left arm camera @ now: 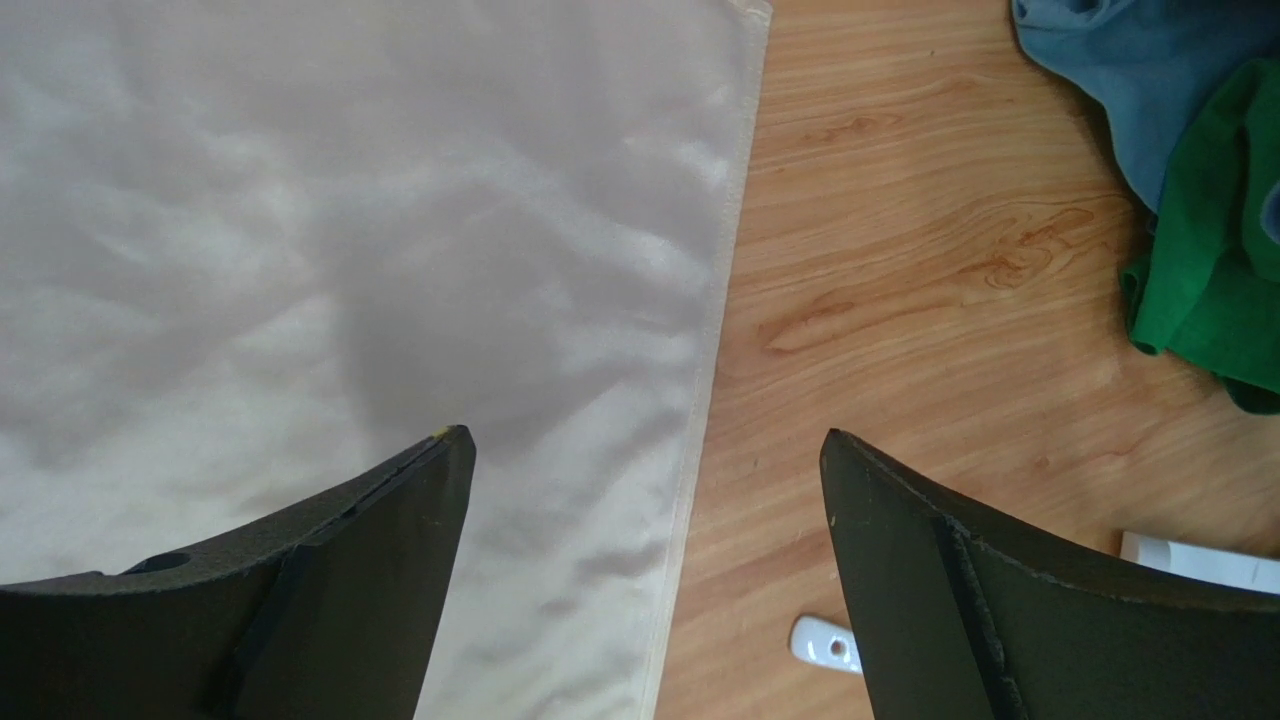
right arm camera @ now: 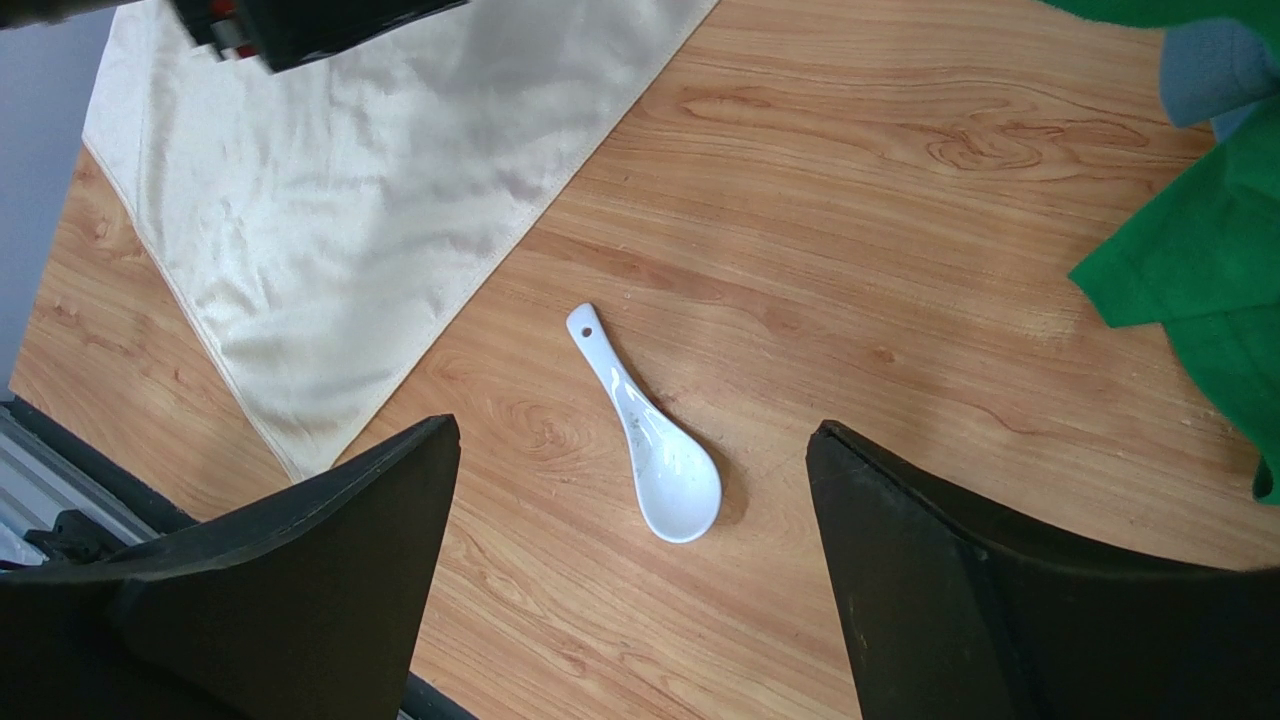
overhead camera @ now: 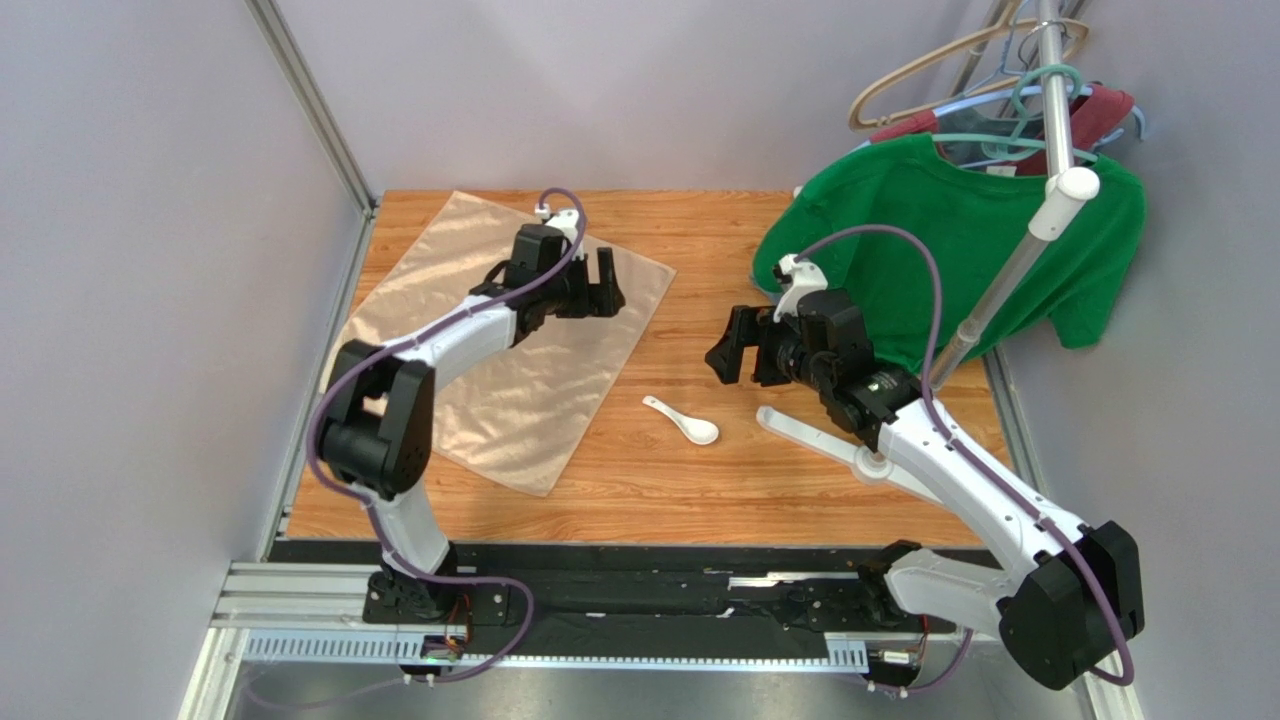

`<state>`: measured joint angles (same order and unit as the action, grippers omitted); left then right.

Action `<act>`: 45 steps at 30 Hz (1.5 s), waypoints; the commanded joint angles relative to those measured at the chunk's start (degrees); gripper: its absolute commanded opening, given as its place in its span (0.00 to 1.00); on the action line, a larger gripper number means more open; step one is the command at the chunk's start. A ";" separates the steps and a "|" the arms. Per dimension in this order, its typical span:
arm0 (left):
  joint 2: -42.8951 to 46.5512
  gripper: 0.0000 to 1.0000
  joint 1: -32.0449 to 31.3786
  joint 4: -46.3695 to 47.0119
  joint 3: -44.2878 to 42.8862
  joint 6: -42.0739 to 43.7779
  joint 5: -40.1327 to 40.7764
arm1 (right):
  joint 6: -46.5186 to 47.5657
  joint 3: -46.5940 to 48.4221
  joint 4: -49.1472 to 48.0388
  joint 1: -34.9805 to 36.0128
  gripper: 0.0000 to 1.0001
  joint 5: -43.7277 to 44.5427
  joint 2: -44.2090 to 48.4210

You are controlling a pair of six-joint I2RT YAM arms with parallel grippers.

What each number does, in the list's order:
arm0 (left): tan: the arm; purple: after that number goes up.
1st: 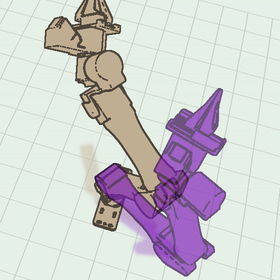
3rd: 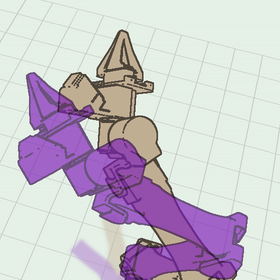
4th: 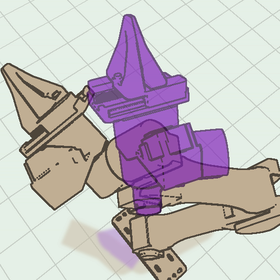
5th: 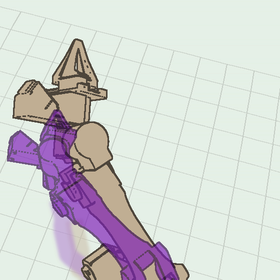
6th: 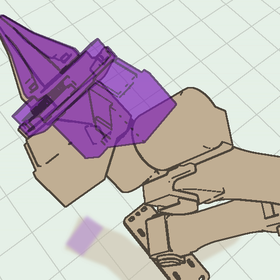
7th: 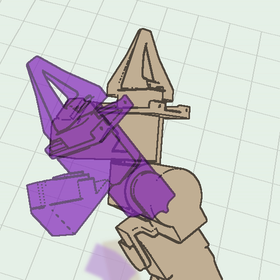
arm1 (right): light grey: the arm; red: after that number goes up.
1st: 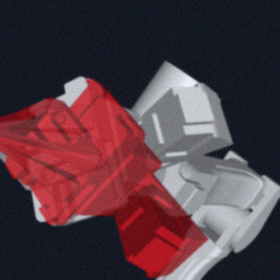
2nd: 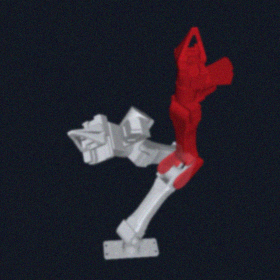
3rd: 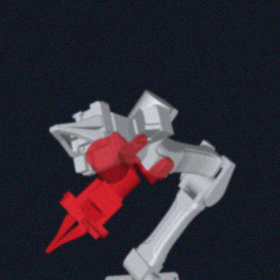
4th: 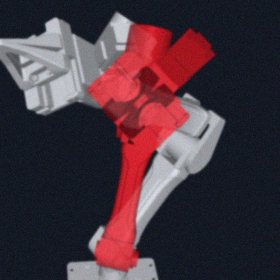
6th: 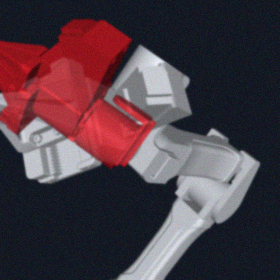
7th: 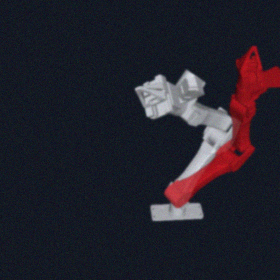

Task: Fold the napkin, place the utensils inside, and roll it up
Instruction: Fold the napkin

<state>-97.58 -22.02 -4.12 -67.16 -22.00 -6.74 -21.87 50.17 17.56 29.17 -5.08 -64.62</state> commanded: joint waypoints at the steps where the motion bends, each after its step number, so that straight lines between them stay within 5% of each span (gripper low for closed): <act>1: -8.21 0.95 -0.39 6.40 -7.81 -2.87 -5.21 | -1.16 -0.25 -0.34 -0.16 0.90 -1.07 1.34; 18: -22.91 0.94 -3.82 2.10 -15.37 -10.61 -8.73 | -1.69 -0.25 -0.33 -0.17 0.89 -1.25 -0.24; 37: -28.01 0.94 -8.74 2.36 -20.91 -14.04 -10.75 | -1.95 -1.74 1.24 -0.95 0.89 -0.46 4.15; 45: -25.48 0.94 -12.43 0.88 -24.69 -7.37 -12.51 | -1.69 -1.75 2.12 -1.39 0.89 -0.37 4.77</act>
<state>-125.43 -31.92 -2.13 -88.53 -33.87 -17.10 -23.16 48.58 19.73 28.38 -6.00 -61.41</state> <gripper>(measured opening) 0.942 0.897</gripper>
